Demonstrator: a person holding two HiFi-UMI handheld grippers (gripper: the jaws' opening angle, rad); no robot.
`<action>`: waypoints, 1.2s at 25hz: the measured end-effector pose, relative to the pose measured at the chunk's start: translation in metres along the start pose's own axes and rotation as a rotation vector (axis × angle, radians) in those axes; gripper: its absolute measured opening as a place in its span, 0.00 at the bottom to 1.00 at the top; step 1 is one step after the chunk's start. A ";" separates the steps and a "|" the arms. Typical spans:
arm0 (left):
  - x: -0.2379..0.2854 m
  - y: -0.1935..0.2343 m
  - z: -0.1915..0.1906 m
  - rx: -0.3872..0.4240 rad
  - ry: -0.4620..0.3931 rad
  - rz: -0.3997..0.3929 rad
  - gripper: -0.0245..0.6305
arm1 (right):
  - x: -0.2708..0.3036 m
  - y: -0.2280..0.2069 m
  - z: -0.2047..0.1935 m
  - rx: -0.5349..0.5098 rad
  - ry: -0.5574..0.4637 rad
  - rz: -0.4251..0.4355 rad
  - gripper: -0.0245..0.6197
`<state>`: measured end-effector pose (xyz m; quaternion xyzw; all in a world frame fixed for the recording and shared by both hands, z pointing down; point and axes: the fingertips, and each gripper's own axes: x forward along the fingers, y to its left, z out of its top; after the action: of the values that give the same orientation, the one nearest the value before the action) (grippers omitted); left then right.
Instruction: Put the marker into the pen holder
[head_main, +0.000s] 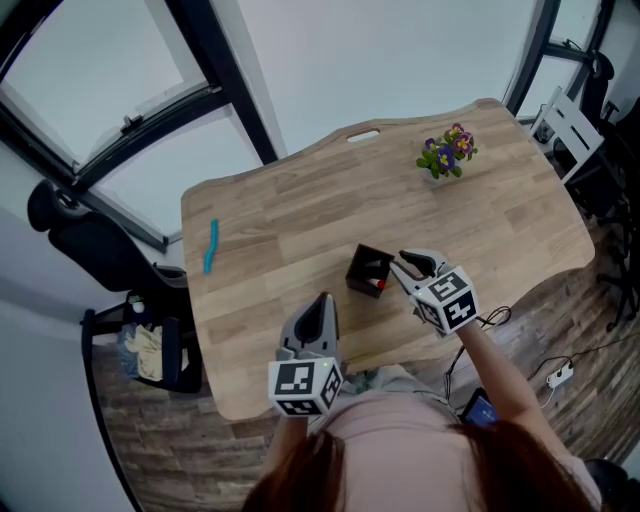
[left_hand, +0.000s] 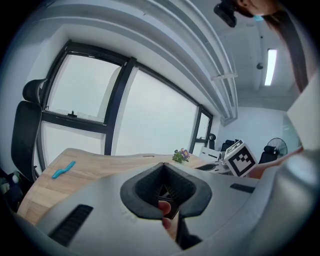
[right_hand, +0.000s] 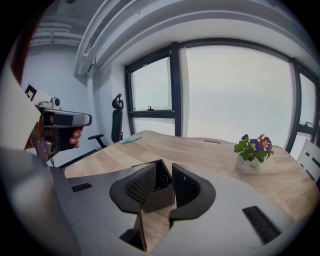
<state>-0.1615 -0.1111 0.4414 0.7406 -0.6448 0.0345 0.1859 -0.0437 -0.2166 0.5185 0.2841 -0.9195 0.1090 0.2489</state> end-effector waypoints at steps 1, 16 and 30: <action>0.000 -0.001 0.001 0.003 -0.002 -0.001 0.04 | -0.002 0.000 0.001 0.008 -0.010 -0.004 0.18; 0.009 -0.014 0.020 0.059 -0.031 -0.033 0.04 | -0.038 -0.004 0.022 0.083 -0.167 -0.096 0.12; 0.019 -0.037 0.038 0.096 -0.050 -0.075 0.04 | -0.080 -0.002 0.036 0.084 -0.272 -0.171 0.05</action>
<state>-0.1300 -0.1372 0.4036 0.7730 -0.6186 0.0398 0.1350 0.0004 -0.1930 0.4459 0.3838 -0.9118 0.0861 0.1183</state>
